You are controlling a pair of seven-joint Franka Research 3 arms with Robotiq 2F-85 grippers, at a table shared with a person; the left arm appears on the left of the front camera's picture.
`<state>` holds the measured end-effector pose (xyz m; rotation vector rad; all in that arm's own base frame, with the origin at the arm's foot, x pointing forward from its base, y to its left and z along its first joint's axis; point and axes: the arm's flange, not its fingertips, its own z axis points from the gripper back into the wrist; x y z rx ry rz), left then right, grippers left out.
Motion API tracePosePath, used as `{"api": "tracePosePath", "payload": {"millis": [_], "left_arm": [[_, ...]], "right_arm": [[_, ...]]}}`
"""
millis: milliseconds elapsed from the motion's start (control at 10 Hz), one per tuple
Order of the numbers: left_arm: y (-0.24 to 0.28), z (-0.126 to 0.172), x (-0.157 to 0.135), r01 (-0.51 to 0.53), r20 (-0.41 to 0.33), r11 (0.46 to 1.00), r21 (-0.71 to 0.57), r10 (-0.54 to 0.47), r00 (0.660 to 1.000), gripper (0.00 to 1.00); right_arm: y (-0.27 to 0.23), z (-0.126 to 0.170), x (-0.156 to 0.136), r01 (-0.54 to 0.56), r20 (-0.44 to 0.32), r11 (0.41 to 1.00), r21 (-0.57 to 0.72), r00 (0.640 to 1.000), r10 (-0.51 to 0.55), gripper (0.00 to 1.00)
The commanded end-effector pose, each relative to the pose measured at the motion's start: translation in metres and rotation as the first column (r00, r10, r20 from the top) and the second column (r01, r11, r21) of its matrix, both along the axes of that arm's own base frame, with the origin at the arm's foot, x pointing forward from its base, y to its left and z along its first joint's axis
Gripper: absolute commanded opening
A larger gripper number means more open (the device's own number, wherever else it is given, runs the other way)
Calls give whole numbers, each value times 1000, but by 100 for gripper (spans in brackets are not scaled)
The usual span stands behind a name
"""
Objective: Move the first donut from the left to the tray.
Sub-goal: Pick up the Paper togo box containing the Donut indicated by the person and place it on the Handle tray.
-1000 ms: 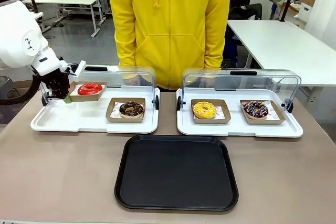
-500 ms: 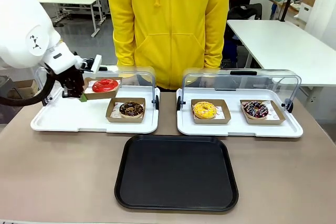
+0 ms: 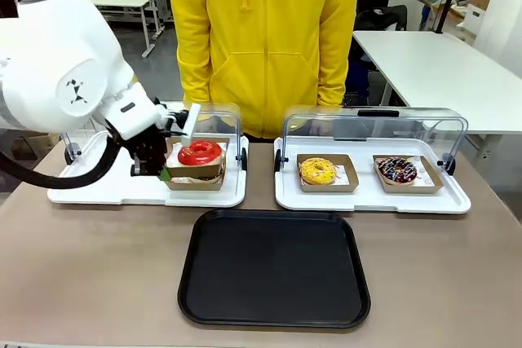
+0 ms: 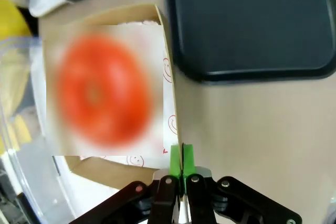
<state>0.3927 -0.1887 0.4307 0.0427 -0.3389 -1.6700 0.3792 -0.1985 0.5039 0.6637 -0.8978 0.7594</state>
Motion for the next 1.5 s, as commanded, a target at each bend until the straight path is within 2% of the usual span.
{"api": "tracePosePath", "payload": {"millis": [0,100,200,600,700,900,1000,1200,1400], "left_arm": [[-8,-6,-24,25,1,1000,3,-25,1000,2],[-12,-5,-32,6,-13,1000,-8,-7,1000,2],[-5,2,-29,30,-6,1000,-6,-30,1000,2],[-17,-6,-30,38,-14,999,-1,-38,999,2],[-50,-6,-52,95,42,995,-36,-93,995,2],[-103,1,-91,107,124,994,-24,-104,987,2],[-124,0,-103,90,128,996,-7,-89,988,2],[-158,-11,-124,56,90,998,-11,-54,994,2],[-176,-23,-140,18,72,1000,14,-19,997,2]], "right_arm": [[0,0,2,-8,36,1000,13,999,8,100],[0,0,2,-8,36,1000,13,999,8,100],[0,0,2,-8,36,1000,13,999,8,100],[0,0,2,-8,36,1000,13,999,8,100],[0,0,2,-8,36,1000,13,999,8,100],[0,0,2,-8,36,1000,13,999,8,100],[0,0,2,-8,36,1000,13,999,8,100],[0,0,2,-8,36,1000,13,999,8,100],[0,0,2,-8,36,1000,13,999,8,100]]}}
